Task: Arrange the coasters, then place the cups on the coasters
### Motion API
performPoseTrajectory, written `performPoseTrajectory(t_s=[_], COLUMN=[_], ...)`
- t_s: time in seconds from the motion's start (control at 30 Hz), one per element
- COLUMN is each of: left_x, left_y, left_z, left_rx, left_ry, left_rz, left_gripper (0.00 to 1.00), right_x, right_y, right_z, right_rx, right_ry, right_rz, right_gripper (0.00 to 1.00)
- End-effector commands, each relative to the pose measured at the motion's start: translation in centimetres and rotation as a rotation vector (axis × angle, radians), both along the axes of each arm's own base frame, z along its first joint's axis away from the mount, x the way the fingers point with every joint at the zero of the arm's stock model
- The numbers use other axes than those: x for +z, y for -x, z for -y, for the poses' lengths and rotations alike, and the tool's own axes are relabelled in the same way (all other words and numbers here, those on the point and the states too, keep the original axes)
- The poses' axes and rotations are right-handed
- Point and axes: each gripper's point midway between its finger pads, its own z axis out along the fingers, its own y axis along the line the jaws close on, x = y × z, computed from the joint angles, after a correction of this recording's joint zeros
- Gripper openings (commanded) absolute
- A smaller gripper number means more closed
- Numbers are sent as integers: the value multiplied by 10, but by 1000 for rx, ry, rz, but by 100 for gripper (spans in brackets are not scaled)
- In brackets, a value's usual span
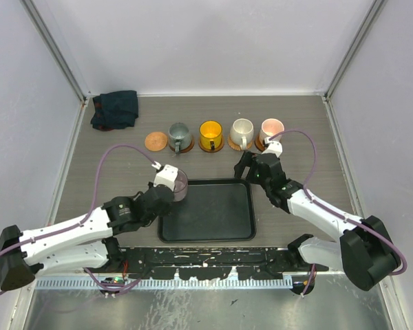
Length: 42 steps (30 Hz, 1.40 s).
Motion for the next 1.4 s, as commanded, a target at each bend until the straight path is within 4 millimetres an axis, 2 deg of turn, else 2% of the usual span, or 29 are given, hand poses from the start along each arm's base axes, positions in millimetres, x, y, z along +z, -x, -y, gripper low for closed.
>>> performPoseTrajectory(t_s=[0.0,0.2,0.3,0.4,0.53,0.7,0.83,1.1,1.37], left_x=[63,87,89,85,88,91,87,62,61], left_y=[-30,-47,-59,-77,-106,-140,-169,-226,-263], left_z=[-2,-25,-36,-50,-78,-96,-98,-97,-96], left_rx=[125,236,274,304,375,408,396,362,336], left_ry=[124,81,83,124,173,191,236,231,188], left_rz=[210,324,322,302,314,331,325,346,383], left_gripper=[11,12,12,11,11,10,10,8,8], right_x=[16,15,16,16,15,14,15,12,11], right_y=[-7,-7,-7,-7,-7,-8,-10,-11,-13], right_z=[-1,-1,1,1,2,4,4,3,3], right_rx=[-7,0,-2,1,-1,-5,-2,0,-6], right_ry=[-22,-15,-10,-2,7,21,32,37,43], right_rz=[58,56,61,64,63,64,65,57,50], right_gripper=[90,89,89,89,89,89,89,89,88])
